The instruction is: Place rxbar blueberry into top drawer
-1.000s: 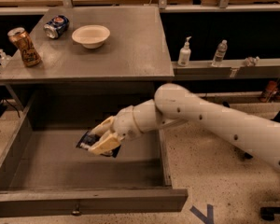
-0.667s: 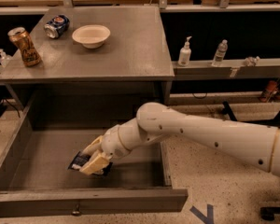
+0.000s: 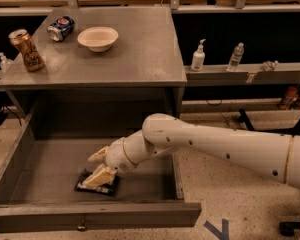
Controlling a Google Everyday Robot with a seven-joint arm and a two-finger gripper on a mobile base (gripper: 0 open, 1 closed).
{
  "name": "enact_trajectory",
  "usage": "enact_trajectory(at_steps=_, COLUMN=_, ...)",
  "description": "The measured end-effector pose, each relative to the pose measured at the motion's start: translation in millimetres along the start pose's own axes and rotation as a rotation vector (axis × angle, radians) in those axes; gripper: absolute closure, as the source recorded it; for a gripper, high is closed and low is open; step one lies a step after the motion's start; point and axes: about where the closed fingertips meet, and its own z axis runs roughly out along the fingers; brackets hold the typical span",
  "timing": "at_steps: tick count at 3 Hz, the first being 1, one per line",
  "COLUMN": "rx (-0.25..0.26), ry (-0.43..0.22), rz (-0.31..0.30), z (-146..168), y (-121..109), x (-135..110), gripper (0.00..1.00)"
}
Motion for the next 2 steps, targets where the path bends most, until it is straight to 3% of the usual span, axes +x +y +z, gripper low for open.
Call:
enact_trajectory(at_steps=1, rx=-0.003, ry=0.000, rz=-0.001, z=1.3, y=0.9, x=-0.3, gripper=0.00)
enact_trajectory(at_steps=2, rx=-0.003, ry=0.000, rz=-0.001, z=1.3, y=1.0, x=-0.4, gripper=0.00)
